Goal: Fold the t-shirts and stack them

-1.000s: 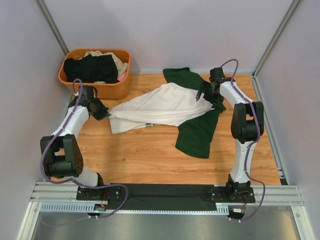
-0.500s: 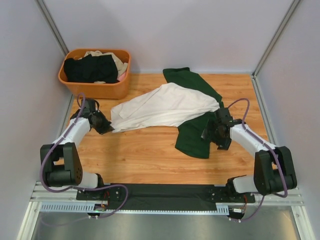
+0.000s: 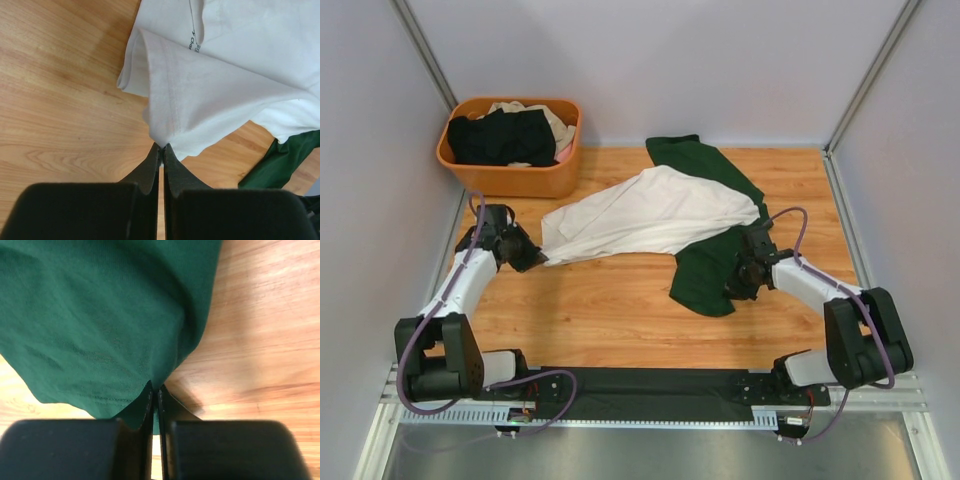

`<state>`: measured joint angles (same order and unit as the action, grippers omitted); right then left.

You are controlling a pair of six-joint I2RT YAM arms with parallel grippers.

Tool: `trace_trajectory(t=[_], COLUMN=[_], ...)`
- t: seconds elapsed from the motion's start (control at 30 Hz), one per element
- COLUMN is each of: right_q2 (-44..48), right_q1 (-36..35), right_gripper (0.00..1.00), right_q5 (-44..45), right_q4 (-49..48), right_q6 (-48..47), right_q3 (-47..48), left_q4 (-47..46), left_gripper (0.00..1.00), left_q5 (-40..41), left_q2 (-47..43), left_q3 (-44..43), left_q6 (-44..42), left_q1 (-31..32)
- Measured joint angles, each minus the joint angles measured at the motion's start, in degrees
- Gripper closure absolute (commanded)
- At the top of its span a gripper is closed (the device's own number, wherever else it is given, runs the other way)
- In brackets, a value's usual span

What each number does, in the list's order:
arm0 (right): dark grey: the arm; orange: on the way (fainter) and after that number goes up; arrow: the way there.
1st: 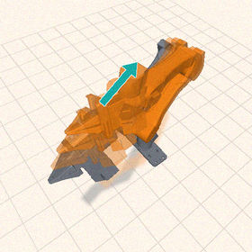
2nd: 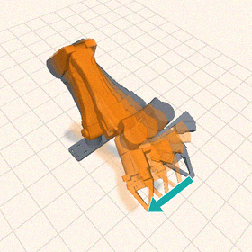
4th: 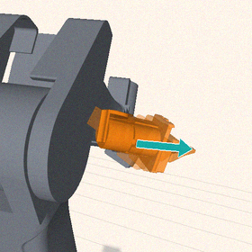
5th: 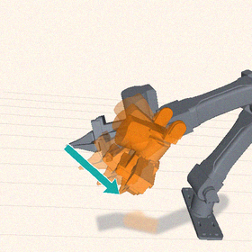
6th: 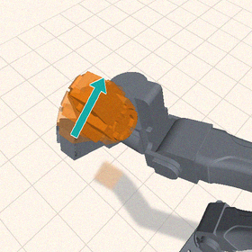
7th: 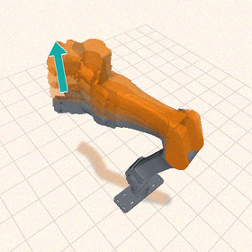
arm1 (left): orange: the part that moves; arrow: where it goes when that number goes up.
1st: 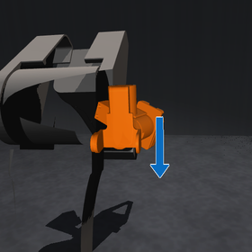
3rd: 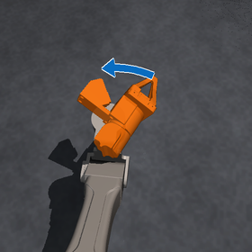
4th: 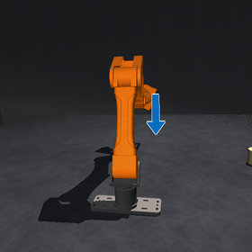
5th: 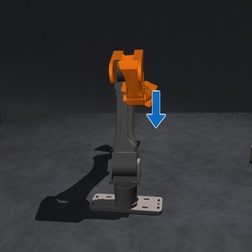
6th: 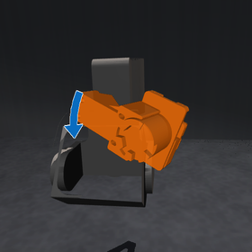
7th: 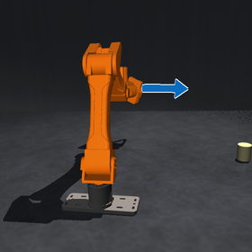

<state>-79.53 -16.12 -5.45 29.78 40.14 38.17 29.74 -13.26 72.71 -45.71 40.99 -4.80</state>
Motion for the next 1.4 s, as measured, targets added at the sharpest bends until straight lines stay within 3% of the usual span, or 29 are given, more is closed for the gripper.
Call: trace_trajectory(t=[0.17,0.53,0.8,1.0,1.23,1.4], right_q2=[5.79,45.07,56.94,51.47,30.97,13.68], right_q1=[-0.17,-0.22,-0.22,-0.22,0.04,4.07], right_gripper=[1.0,1.0,1.0,1.0,1.0,1.0], right_q5=[0.37,4.26,4.5,5.05,10.51,11.1], right_q4=[3.19,26.43,40.19,40.52,35.34,28.87], right_q6=[0.17,3.78,8.13,8.11,4.52,0.66], right_q3=[-0.09,6.58,8.72,10.62,20.37,30.77], left_q4=[1.6,10.38,18.01,19.43,17.84,16.5], left_gripper=[1.0,1.0,1.0,1.0,1.0,1.0], left_q5=[-0.55,-3.8,-6.38,-6.32,-3.93,-3.13], left_q2=[-3.08,-22.75,-33.75,-31.74,-16.61,-3.15], left_q3=[0.15,5.2,10.75,10.75,3.43,-5.11], left_q6=[-0.11,-0.31,0.72,0.96,-1.11,-3.91], left_q1=[0.0,0.0,0.72,1.03,0.98,0.15])
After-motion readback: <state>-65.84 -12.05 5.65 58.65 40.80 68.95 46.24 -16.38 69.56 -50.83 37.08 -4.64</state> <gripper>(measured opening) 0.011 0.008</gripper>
